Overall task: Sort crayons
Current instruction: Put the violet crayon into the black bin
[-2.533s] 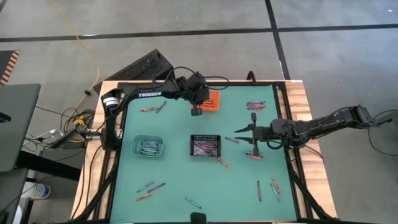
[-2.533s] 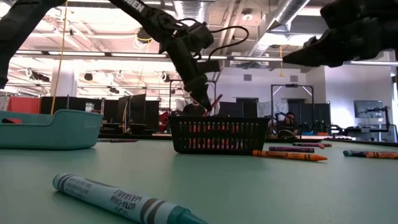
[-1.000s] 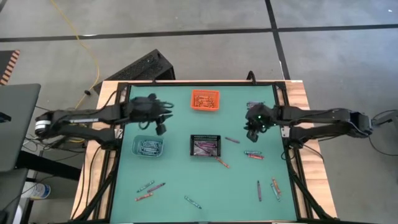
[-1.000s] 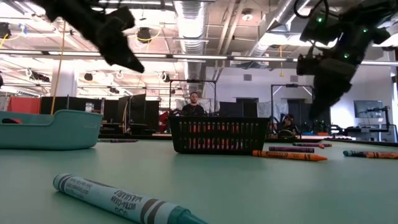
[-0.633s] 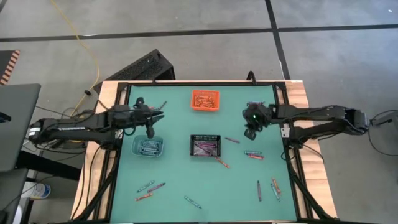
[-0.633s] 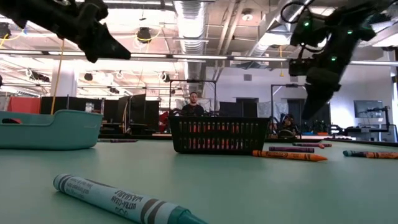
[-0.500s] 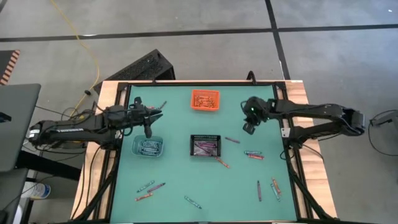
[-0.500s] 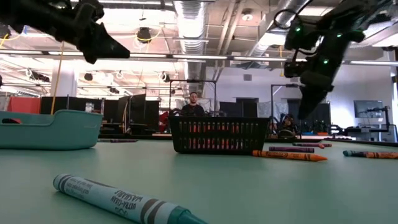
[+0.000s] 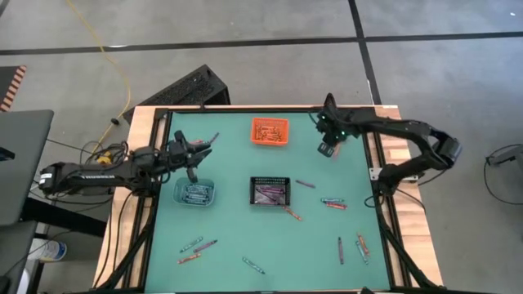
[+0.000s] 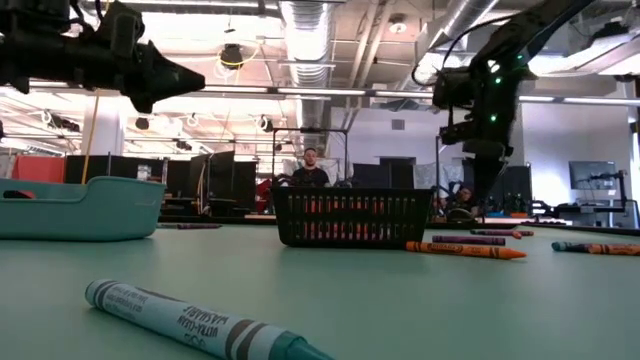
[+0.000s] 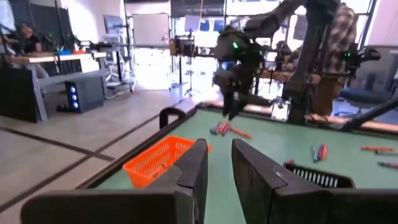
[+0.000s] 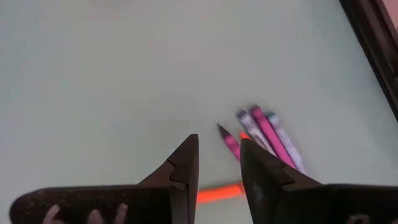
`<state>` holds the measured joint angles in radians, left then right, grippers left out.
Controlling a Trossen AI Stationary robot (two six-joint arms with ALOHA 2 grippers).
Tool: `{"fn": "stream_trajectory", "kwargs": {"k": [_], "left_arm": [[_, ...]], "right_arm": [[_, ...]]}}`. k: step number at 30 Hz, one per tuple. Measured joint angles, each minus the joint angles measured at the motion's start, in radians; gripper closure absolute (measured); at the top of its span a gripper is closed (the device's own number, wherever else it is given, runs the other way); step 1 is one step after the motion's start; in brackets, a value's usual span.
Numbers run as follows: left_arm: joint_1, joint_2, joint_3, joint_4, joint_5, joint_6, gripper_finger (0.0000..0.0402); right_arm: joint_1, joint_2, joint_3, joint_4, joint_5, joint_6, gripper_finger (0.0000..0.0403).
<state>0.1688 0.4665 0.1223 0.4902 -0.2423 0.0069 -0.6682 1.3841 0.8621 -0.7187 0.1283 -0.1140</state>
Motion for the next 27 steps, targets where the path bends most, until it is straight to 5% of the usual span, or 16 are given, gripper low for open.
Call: {"fn": "stream_trajectory", "kwargs": {"k": [9,13,16,27], "left_arm": [[0.0,-0.067,-0.059,-0.002,0.042,-0.057,0.0341],[-0.002,-0.111,-0.09,-0.001,0.09,-0.073,0.0341],[-0.009,-0.152,-0.111,0.002,0.046,-0.072,0.0341],[-0.018,-0.201,-0.112,-0.132,-0.112,-0.069,0.0341]], "right_arm": [[-0.106,0.136,0.078,-0.155,0.01,-0.176,0.0292],[-0.135,0.202,0.079,-0.16,0.112,-0.304,0.0292],[-0.14,0.246,0.08,-0.158,0.175,-0.384,0.0292],[-0.13,0.293,0.079,-0.156,0.159,-0.5,0.0292]]}}
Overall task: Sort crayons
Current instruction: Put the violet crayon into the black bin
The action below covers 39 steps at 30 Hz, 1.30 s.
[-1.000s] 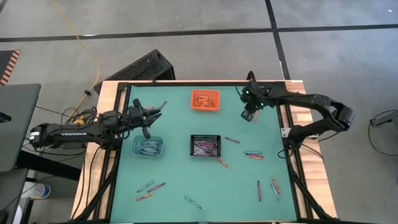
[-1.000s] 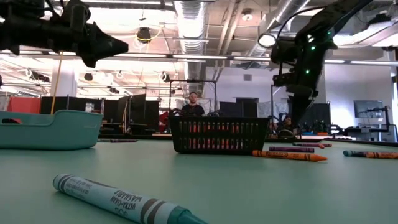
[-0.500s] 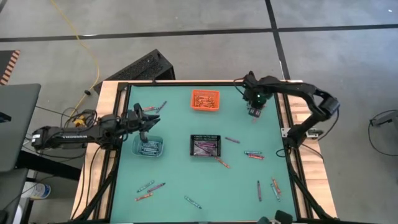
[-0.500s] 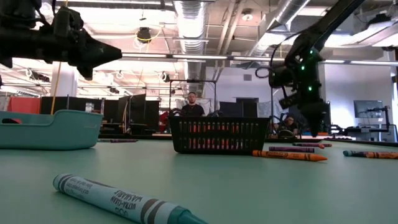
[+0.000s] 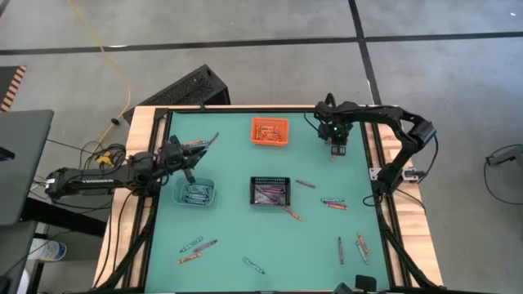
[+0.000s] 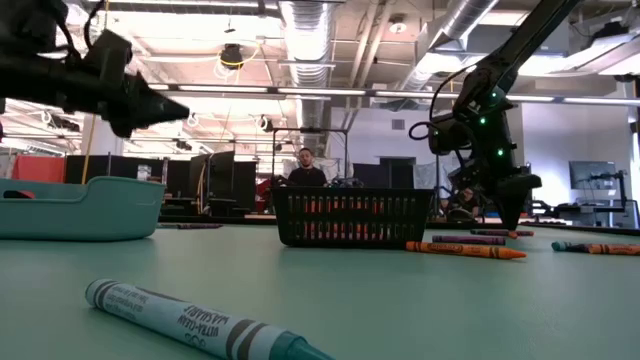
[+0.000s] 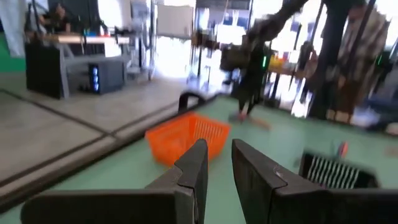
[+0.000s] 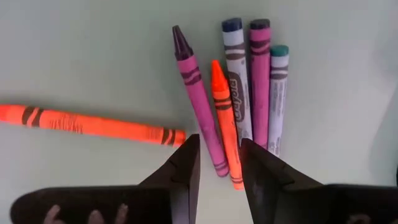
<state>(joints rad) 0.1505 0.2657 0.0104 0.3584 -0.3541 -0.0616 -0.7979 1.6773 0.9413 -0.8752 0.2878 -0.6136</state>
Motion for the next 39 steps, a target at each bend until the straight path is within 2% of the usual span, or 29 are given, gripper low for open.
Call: {"fn": "stream_trajectory", "kwargs": {"k": [9,14,19,23,34,39], "left_arm": [[0.0,0.004,0.0,-0.291,0.003,0.07,0.0341],[0.0,0.026,0.007,-0.304,0.027,0.113,0.0341],[0.0,0.029,0.01,-0.318,0.028,0.104,0.0341],[0.0,0.029,0.011,-0.322,0.027,0.104,0.0341],[0.0,0.029,0.012,-0.326,0.027,0.108,0.0341],[0.0,0.029,0.012,-0.326,0.027,0.104,0.0341]], "right_arm": [[0.045,-0.099,0.0,-0.019,-0.032,0.006,0.0292],[0.063,-0.107,0.0,0.022,-0.085,-0.04,0.0292],[0.062,-0.081,0.0,0.047,-0.092,-0.073,0.0292],[0.055,-0.06,0.0,0.051,-0.157,-0.101,0.0292],[0.055,-0.02,-0.013,0.115,-0.163,-0.155,0.0292],[0.043,-0.019,-0.031,0.125,-0.221,-0.139,0.0292]]}}
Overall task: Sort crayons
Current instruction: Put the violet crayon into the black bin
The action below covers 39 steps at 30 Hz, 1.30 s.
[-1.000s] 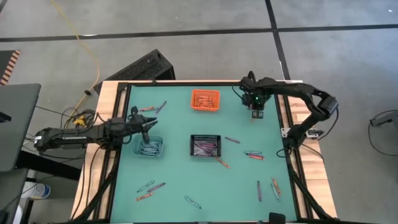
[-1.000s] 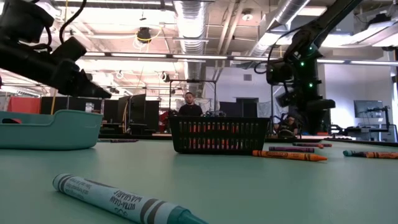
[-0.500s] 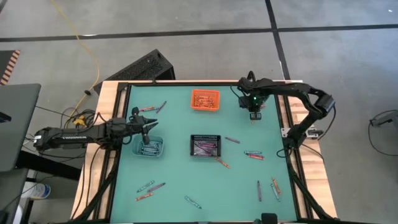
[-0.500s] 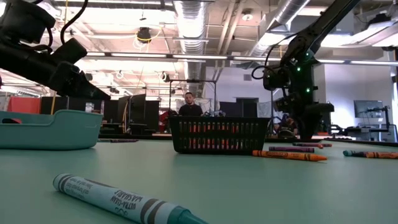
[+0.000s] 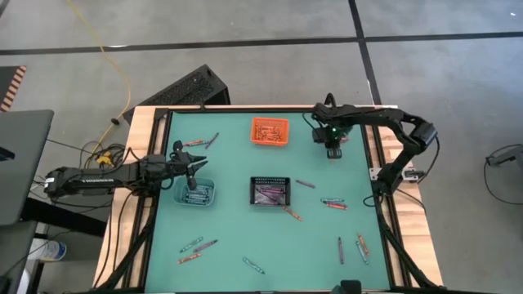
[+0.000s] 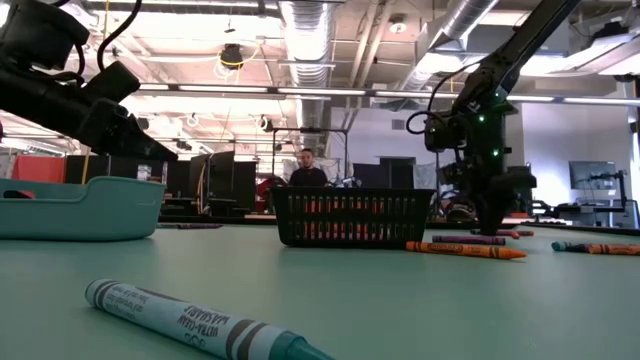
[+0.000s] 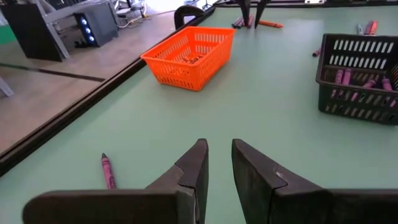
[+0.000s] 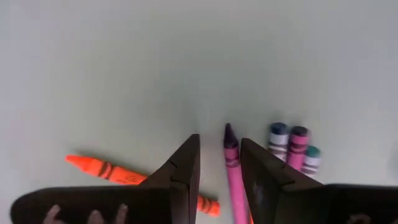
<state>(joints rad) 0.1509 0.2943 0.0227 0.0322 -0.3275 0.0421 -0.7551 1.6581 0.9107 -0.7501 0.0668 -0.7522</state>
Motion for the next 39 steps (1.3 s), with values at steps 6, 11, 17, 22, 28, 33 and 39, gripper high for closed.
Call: {"fn": "stream_trajectory", "kwargs": {"k": [6,11,17,22,28,33,39], "left_arm": [[0.0,0.0,0.0,0.0,0.0,-0.001,0.0341],[0.0,0.0,0.0,0.0,0.0,-0.001,0.0341],[0.0,0.0,0.0,-0.001,-0.001,0.001,0.0341],[0.0,0.0,0.0,-0.001,-0.001,0.003,0.0341],[0.0,0.0,0.0,-0.001,-0.001,0.002,0.0341],[0.0,0.0,0.0,-0.001,-0.001,0.003,0.0341],[0.0,0.0,0.001,-0.001,-0.001,0.003,0.0341]], "right_arm": [[-0.001,-0.006,-0.033,0.012,-0.016,-0.036,0.0295],[-0.003,-0.006,-0.061,0.035,-0.015,-0.096,0.0324],[-0.003,-0.005,-0.06,0.057,-0.016,-0.117,0.0374],[0.032,-0.003,-0.028,0.038,-0.016,-0.095,0.0398],[0.114,0.002,0.012,0.024,-0.05,-0.027,0.0401],[0.198,-0.013,0.045,0.014,-0.05,-0.016,0.0401],[0.309,-0.094,0.092,0.016,-0.025,0.076,0.0402]]}}
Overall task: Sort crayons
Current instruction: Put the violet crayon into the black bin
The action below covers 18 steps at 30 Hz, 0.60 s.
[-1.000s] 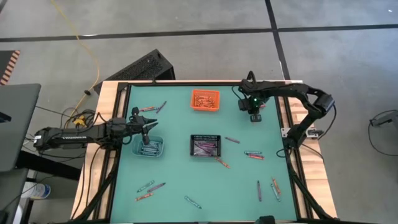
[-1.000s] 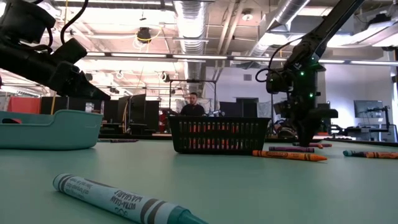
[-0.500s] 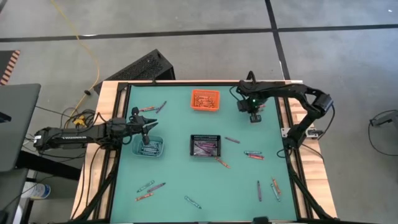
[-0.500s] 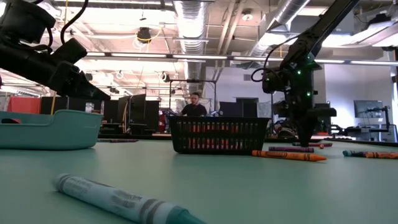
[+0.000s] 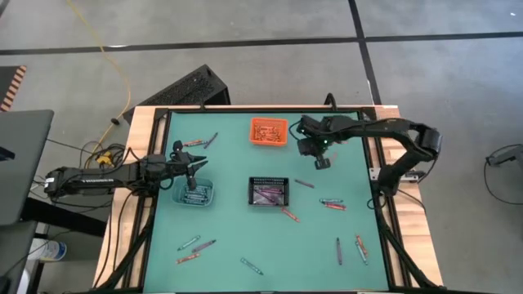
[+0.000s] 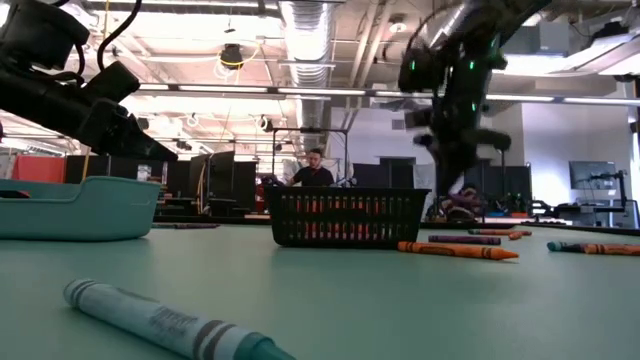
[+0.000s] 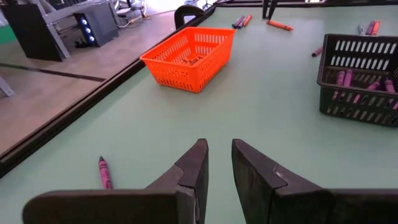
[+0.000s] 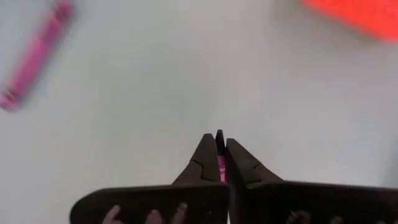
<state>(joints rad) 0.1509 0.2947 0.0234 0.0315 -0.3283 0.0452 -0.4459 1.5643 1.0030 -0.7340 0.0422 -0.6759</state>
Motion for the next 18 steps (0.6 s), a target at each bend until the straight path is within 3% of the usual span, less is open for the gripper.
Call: {"fn": "stream_trajectory", "kwargs": {"k": [4,10,18], "left_arm": [[0.0,0.0,0.0,0.0,0.0,-0.005,0.0341],[0.0,0.0,0.0,0.0,0.0,-0.005,0.0341],[0.0,0.0,0.0,0.0,0.0,-0.004,0.0341]], "right_arm": [[0.102,-0.084,0.034,0.035,-0.053,0.163,0.0402],[0.274,-0.145,0.035,0.303,-0.302,0.412,0.0402],[0.496,-0.051,0.035,0.511,-0.262,0.417,0.0402]]}}
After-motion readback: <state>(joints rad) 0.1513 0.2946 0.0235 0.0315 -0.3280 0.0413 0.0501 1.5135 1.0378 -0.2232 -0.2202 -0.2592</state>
